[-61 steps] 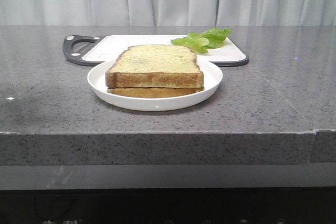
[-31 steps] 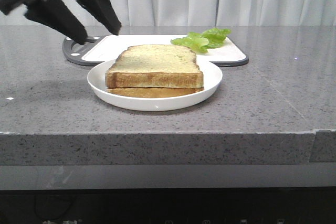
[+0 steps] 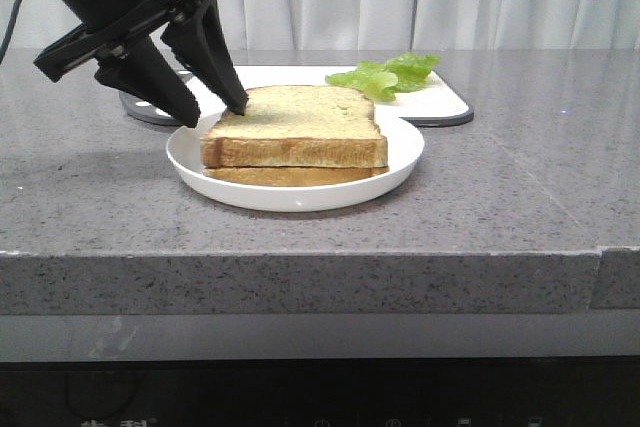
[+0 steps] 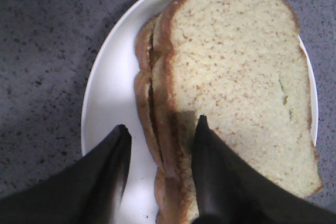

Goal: Left arm grabs bread, right arm adds lettuce
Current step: 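Lower the open left gripper onto the top bread slice on the plate, then grasp the top bread slice with the left gripper and lift it off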

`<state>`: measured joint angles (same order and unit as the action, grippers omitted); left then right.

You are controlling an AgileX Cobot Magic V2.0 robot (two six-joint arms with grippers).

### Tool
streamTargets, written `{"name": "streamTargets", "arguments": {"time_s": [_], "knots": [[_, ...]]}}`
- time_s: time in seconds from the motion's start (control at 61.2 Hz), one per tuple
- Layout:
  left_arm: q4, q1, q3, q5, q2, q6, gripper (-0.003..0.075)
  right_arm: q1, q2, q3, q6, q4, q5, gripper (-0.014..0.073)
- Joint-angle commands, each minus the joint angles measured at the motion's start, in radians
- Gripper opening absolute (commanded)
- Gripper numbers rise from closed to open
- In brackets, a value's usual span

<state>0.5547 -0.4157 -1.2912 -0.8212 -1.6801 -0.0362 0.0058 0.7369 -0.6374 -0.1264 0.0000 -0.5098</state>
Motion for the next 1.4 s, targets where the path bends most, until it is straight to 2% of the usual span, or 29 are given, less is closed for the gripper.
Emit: {"name": "streamTargets", "arguments": {"time_s": [0.0, 0.18, 0.474, 0.572, 0.816, 1.029, 1.388], "knots": [[0.049, -0.006, -0.033, 0.026, 0.034, -0.007, 0.0279, -0.007, 0.0, -0.034, 0.002, -0.007, 0.073, 0.0374], [0.115, -0.006, -0.033, 0.024, 0.025, -0.053, 0.0279, -0.007, 0.0, -0.034, 0.002, -0.007, 0.073, 0.0374], [0.107, -0.008, -0.033, 0.019, -0.009, -0.053, 0.0276, -0.007, 0.0, -0.034, 0.002, -0.007, 0.071, 0.0374], [0.107, -0.008, -0.033, 0.015, -0.016, -0.053, 0.0212, -0.007, 0.0, -0.034, 0.002, -0.007, 0.065, 0.0374], [0.105, -0.008, -0.033, 0.013, -0.012, -0.053, -0.0022, -0.007, 0.0, -0.034, 0.002, -0.007, 0.053, 0.0374], [0.105, -0.008, -0.036, 0.008, 0.023, -0.053, -0.002, -0.007, 0.0, -0.034, 0.002, -0.007, 0.055, 0.0374], [0.027, -0.008, -0.037, -0.02, 0.217, -0.053, -0.002, -0.007, 0.0, -0.034, 0.002, -0.007, 0.069, 0.0374]]}}
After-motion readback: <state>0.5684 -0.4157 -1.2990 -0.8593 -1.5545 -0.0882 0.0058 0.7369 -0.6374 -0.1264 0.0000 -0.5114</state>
